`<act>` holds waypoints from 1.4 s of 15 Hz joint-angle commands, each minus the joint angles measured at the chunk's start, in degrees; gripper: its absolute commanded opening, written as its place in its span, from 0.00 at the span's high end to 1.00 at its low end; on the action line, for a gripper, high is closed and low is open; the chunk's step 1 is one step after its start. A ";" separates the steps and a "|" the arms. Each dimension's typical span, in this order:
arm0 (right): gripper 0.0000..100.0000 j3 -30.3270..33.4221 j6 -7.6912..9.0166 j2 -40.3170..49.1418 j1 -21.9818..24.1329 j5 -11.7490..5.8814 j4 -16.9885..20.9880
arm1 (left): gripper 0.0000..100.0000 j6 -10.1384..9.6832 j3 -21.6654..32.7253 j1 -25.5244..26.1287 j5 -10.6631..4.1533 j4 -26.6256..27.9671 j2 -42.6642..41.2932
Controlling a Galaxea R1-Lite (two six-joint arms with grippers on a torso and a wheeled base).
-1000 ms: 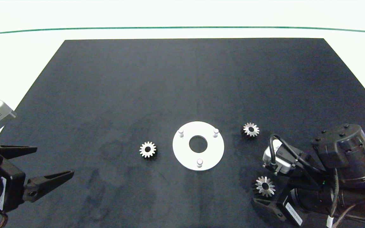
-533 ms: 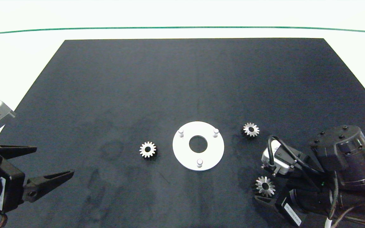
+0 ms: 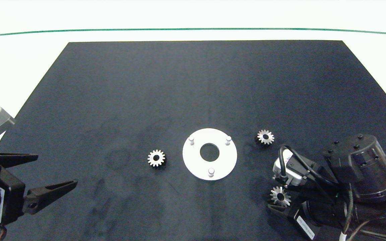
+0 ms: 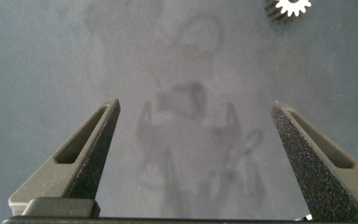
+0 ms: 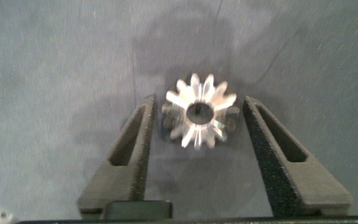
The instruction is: Install three planetary gears onto the carrier pins
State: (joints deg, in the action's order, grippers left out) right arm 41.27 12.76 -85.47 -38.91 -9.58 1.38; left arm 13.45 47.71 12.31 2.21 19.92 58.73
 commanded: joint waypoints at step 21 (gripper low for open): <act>0.91 -1.36 0.07 -1.54 -0.11 -1.14 -2.34 | 0.00 0.53 -0.08 -0.01 -0.01 0.30 -0.46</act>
State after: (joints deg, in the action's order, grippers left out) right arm 39.94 12.75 -86.93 -39.00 -10.65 -0.99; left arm 13.89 47.68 12.24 2.19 20.11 58.30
